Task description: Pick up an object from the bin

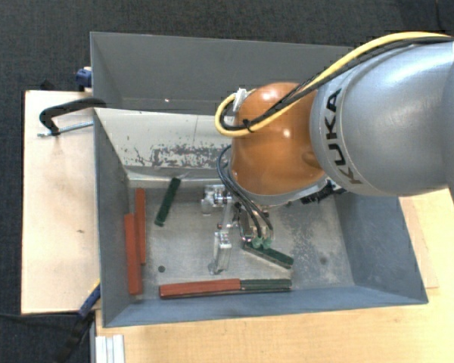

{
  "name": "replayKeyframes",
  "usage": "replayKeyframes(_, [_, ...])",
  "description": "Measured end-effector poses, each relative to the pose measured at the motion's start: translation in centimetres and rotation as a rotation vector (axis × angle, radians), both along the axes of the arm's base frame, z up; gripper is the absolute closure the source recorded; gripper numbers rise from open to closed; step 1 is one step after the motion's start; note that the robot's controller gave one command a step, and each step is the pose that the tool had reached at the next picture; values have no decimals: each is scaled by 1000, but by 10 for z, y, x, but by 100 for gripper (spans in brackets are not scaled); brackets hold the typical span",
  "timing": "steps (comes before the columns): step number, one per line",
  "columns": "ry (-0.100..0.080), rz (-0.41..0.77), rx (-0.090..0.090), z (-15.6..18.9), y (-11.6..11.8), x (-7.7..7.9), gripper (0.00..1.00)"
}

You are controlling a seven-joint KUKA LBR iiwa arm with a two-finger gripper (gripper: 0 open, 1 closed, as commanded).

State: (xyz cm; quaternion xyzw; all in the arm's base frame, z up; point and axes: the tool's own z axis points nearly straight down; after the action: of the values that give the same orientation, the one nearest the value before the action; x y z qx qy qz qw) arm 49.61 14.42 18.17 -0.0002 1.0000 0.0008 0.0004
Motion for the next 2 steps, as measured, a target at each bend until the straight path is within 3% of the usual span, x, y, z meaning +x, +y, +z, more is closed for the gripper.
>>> replayKeyframes(1, [-7, -26, 2, -44, 16, 33, 0])
replayKeyframes(2, [-1, -106, 0, -54, 59, 38, 0])
